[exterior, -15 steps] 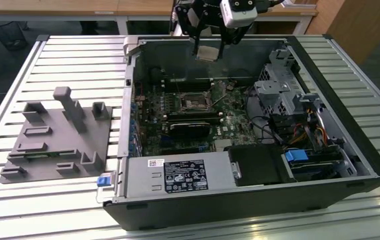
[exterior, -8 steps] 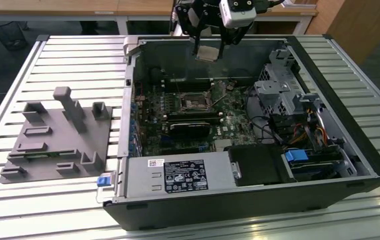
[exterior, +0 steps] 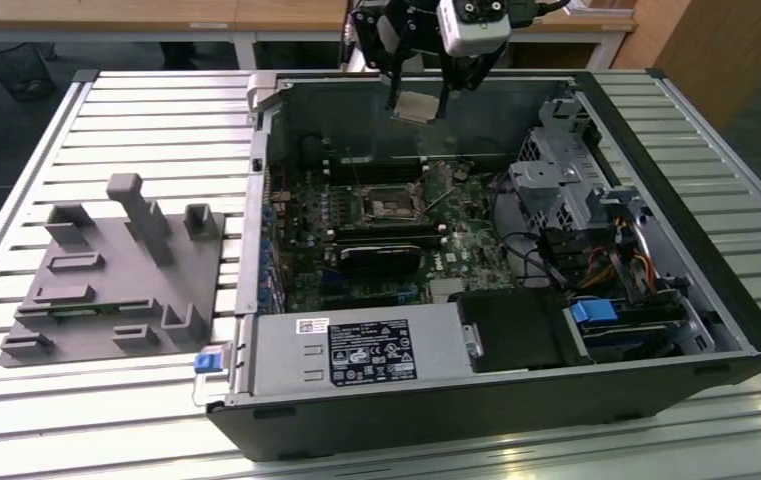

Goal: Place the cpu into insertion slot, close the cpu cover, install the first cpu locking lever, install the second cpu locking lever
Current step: 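Place the cpu into insertion slot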

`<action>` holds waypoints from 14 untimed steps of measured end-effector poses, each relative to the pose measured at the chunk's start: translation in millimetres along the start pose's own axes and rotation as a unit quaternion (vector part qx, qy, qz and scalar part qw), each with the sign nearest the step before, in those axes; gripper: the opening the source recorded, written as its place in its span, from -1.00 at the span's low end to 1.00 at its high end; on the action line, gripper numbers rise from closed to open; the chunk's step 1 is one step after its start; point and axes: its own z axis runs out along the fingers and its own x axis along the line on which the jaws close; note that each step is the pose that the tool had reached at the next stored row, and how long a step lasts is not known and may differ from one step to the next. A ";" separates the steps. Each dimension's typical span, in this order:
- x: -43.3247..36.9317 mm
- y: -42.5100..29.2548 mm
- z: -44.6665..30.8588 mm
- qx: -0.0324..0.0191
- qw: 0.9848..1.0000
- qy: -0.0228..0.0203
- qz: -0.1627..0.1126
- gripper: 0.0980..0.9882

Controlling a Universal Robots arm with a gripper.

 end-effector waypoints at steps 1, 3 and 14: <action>0.0 0.0 0.0 0.000 1.000 0.000 0.002 -0.01; 0.0 0.0 0.1 0.000 1.000 0.000 0.005 -0.01; 0.0 0.0 0.2 -0.001 1.000 -0.002 0.025 -0.01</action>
